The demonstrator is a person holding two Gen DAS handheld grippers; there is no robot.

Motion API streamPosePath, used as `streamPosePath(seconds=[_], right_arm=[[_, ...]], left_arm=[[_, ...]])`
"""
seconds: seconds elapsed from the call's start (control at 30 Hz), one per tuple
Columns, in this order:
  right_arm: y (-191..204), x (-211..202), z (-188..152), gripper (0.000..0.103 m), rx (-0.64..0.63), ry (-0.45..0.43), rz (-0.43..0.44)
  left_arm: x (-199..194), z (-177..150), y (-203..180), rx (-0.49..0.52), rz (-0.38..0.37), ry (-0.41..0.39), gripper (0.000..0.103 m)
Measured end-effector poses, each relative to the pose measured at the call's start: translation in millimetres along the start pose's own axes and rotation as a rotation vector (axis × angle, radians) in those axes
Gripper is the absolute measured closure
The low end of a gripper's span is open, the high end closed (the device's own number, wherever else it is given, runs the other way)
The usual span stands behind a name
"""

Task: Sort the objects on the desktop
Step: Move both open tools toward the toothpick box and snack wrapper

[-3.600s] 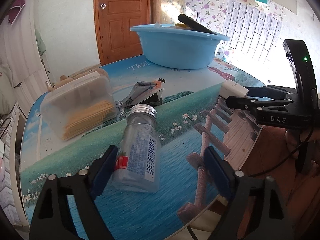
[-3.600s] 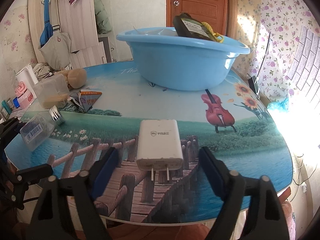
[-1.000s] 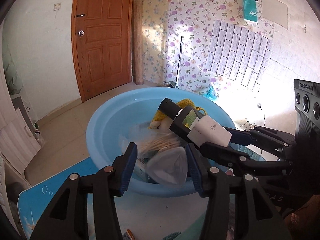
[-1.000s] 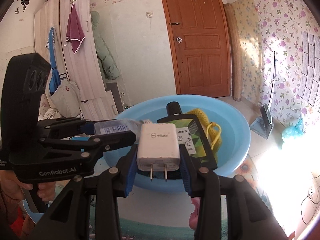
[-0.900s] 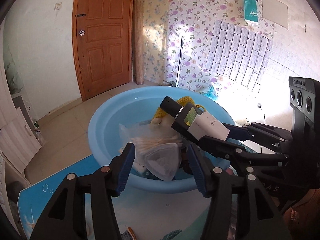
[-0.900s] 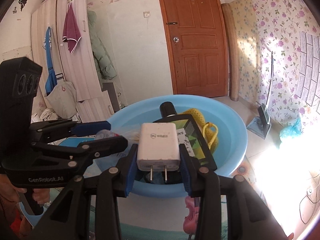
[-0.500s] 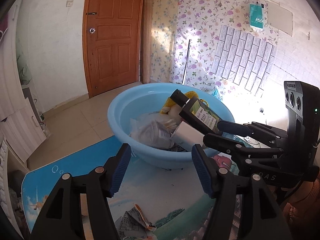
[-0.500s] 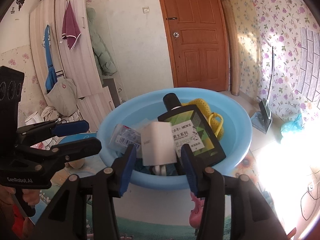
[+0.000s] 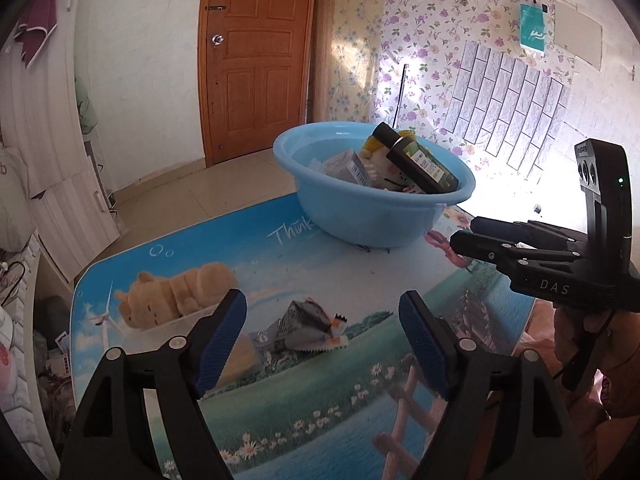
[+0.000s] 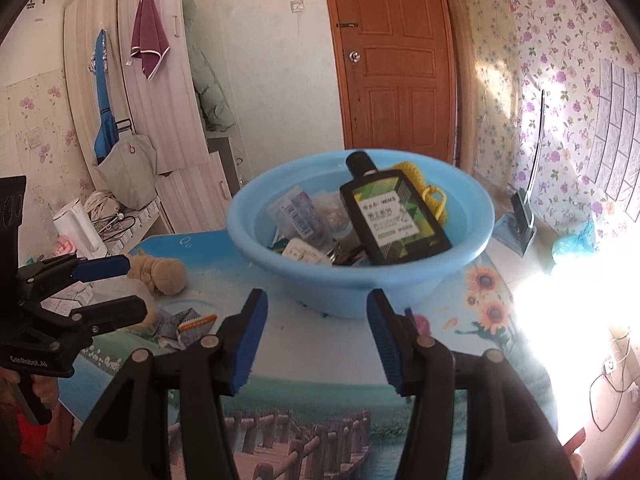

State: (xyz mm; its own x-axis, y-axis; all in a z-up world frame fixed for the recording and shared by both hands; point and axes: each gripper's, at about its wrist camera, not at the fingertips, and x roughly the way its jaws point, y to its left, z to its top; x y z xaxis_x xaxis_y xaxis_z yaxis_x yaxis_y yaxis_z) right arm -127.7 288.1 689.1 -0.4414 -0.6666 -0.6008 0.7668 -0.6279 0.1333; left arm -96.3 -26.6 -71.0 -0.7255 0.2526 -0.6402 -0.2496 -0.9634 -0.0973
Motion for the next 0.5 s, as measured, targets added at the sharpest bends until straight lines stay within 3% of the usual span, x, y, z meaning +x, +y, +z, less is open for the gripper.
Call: streamPosePath(seconds=[0.3,0.5], right_arm=[[25,5,-31,0.051,-0.02,0.11,0.028],[39,11,-31,0.051,-0.037,0.145,0.043]], left_arm=[[-15,-32,34,-0.086,0.081,0.035,0.017],[-24,-35,58,-0.151,0.151,0.009,0.01]])
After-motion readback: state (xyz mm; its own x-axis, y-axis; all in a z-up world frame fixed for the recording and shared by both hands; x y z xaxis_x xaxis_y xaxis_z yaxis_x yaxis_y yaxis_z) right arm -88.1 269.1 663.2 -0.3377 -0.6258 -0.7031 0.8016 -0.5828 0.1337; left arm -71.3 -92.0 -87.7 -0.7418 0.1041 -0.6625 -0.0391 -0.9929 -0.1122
